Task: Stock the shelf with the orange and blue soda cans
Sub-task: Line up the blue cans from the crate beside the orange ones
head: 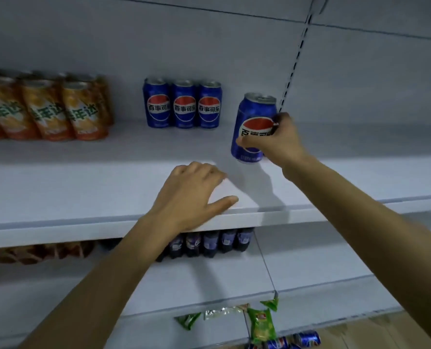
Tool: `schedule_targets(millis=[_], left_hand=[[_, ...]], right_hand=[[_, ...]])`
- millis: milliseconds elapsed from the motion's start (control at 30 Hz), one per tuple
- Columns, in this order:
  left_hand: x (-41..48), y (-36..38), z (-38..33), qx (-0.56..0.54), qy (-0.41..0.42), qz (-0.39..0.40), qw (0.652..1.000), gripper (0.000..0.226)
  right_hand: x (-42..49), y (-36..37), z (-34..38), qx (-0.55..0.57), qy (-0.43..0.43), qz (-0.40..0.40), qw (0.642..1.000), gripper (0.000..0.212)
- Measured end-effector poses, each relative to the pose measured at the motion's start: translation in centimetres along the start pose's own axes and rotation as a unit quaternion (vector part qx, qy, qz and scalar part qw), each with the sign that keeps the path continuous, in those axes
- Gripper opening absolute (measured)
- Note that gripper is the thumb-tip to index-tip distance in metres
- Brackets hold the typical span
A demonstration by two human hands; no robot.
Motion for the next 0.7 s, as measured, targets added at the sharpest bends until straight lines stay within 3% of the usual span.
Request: schedule_targets(millis=[267,700], left_hand=[[-0.2,1.5,1.2,-0.040,0.012,-0.057,0.997,0.047],[0.0,1.6,1.3,-0.021,0.022,-0.089,0.996,0.040]], right_hand=[[10.1,6.3,-2.7,-0.097,-0.011,-0.030,0.995,0.074],[14.2,9.6,-5.9,-0.084,-0.010,-0.031,0.996,0.085]])
Point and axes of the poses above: each hand's wrist, its own x-axis towards the middle knuckle, its own y-axis out of the palm, z = x × y, the point moved 7 cm from there along x, towards the middle knuckle, and after that the axes turned 12 degrees about -z, right-handed, at the moved point
